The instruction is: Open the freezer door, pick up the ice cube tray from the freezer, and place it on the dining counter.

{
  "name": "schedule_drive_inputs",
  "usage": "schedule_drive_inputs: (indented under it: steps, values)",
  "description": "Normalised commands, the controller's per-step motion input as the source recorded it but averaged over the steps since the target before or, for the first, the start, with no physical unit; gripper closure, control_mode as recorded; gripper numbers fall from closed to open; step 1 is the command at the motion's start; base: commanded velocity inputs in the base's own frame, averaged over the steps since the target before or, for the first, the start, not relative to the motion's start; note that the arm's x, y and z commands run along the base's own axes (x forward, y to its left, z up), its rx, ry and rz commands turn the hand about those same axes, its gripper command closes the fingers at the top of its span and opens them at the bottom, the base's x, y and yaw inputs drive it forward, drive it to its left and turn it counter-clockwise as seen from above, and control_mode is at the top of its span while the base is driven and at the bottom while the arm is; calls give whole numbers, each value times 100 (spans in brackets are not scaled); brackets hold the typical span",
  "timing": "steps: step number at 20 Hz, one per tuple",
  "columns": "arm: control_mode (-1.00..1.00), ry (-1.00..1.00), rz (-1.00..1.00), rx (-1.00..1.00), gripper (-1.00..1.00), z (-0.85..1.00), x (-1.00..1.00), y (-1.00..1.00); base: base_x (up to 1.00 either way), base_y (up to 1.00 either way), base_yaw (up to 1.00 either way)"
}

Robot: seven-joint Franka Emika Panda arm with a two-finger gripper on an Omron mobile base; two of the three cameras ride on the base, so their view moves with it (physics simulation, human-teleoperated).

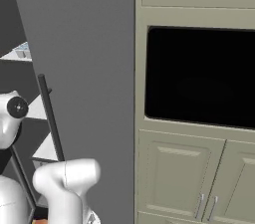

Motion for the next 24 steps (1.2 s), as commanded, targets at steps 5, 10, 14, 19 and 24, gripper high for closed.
schedule_drive_inputs:
  steps: [5, 10, 14, 19, 24]
  values:
    - [-100, 0, 15, 0, -100, -7, 1, 62, 0, 0, 0]
    - [-100, -1, 12, 0, -100, 0, 5, 50, 0, 0, 0]
    - [-100, 0, 8, 0, -100, 0, 0, 48, 0, 0, 0]
    - [-100, 0, 1, 0, -100, 0, 0, 39, 0, 0, 0]
    - [-100, 0, 0, 0, -100, 0, 0, 33, 0, 0, 0]
